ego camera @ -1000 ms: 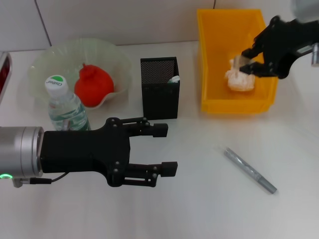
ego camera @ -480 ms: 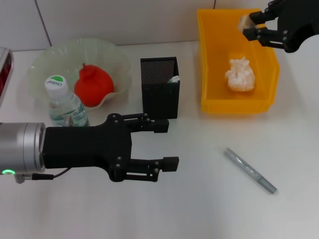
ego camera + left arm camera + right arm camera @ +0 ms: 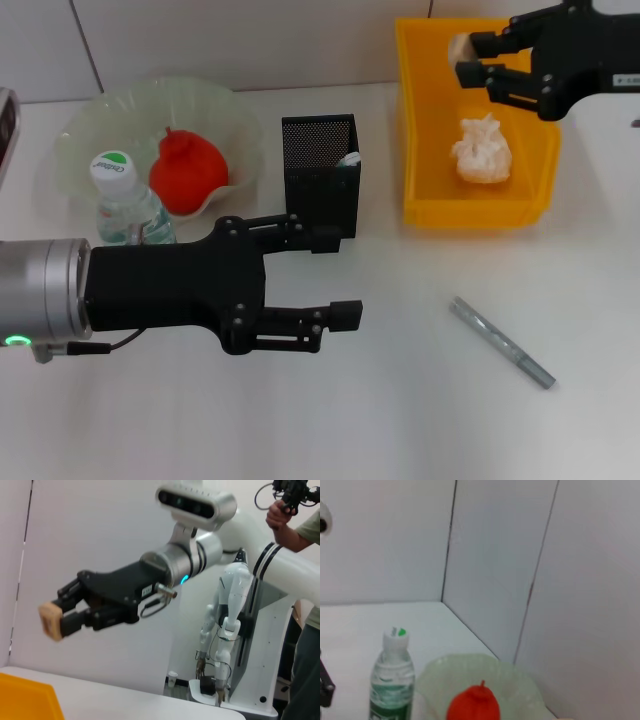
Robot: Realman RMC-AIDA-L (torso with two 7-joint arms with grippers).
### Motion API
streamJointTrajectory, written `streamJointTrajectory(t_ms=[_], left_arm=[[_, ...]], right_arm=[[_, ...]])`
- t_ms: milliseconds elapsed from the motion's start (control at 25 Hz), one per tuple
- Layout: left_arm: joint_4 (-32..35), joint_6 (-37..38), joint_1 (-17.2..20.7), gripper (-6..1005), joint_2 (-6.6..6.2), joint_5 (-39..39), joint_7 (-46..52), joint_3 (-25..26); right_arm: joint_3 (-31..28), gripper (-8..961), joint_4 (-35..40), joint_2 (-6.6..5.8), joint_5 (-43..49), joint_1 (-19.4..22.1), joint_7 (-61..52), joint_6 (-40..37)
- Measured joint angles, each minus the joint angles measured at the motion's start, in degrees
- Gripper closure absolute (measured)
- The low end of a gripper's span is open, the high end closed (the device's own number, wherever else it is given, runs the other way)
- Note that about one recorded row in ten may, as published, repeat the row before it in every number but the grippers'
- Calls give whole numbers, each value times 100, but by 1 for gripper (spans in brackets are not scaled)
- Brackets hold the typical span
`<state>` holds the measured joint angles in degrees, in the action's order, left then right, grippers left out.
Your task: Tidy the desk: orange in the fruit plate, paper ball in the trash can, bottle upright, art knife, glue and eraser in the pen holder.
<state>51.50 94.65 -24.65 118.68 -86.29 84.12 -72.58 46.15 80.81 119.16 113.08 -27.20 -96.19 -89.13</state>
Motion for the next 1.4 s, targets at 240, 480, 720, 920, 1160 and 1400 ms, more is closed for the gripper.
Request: streamJointTrajectory(t_ms=[240, 480, 720, 920, 1160, 1400], left_arm=[[-8, 0, 71, 197, 6, 98, -127, 28], [-84, -6, 89, 197, 1, 162, -236, 34], [-134, -88, 92, 197, -3, 162, -321, 38], [-150, -141, 93, 197, -3, 162, -356, 42], [-163, -159, 104, 197, -4, 162, -388, 47], [-228, -180, 95, 197, -3, 168, -422, 52]], right_arm=[[-42, 700, -986, -19, -628, -3, 589, 155], [-146, 700, -1929, -38, -867, -143, 988, 392], [-473, 700, -2970, -113, -887, -479, 1451, 483], [-510, 700, -3386, -185, -896, -655, 1537, 647], [-457, 692, -3957, -294, -866, -1000, 1586, 969], [-318, 681, -4469, -365, -829, -1313, 1593, 1332]])
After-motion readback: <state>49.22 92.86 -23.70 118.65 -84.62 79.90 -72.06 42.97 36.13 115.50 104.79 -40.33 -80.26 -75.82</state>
